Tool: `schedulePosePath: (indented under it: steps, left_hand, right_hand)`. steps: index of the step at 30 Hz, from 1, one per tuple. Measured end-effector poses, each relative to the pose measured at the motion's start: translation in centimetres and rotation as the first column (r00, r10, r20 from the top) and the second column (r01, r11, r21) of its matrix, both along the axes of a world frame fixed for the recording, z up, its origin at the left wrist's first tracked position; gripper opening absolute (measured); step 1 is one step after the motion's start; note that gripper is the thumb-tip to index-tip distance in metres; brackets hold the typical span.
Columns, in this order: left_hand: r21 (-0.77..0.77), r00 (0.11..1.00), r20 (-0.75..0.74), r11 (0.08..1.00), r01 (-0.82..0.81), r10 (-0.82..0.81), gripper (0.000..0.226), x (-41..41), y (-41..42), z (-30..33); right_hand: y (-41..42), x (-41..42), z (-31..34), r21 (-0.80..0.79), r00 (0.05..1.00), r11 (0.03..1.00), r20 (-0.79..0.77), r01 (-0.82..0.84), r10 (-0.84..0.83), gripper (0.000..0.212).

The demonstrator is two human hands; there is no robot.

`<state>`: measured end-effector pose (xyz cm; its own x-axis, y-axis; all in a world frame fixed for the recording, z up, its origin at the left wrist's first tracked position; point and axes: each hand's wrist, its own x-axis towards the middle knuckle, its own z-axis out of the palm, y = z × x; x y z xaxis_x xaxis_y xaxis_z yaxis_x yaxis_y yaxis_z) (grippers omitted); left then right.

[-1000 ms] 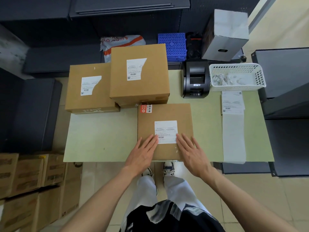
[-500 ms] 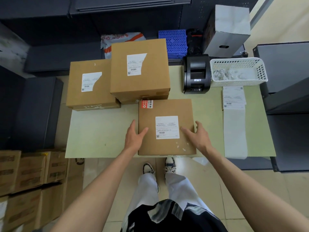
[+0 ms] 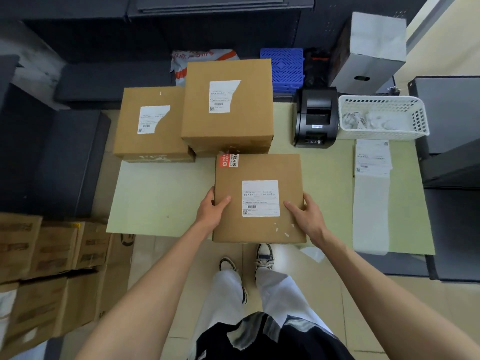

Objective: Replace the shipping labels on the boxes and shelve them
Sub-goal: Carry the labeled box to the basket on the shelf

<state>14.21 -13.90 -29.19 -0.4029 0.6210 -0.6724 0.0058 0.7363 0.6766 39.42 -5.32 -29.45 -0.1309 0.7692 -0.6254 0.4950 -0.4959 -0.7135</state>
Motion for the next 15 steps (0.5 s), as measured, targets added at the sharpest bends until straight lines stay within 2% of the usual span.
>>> schedulePosePath:
  steps: [8, 12, 15]
  left_hand:
    - [0.089, 0.98, -0.112, 0.984, -0.157, 0.167, 0.054, -2.3, -7.8, 6.1]
    - [0.187, 0.938, -0.176, 0.946, -0.266, 0.299, 0.05, -6.0, -13.9, 9.9]
    - [0.266, 0.886, -0.214, 0.897, -0.353, 0.412, 0.038, -8.6, -18.7, 14.6]
  right_hand:
    - [-2.5, -5.0, 5.9, 0.139, 0.977, 0.968, 0.017, -0.211, 0.211, 0.044]
    - [-5.0, -10.4, 9.3, 0.228, 0.935, 0.909, 0.023, -0.35, 0.354, 0.038]
    - [-7.3, -15.6, 12.9, 0.308, 0.883, 0.84, -0.001, -0.447, 0.47, 0.039]
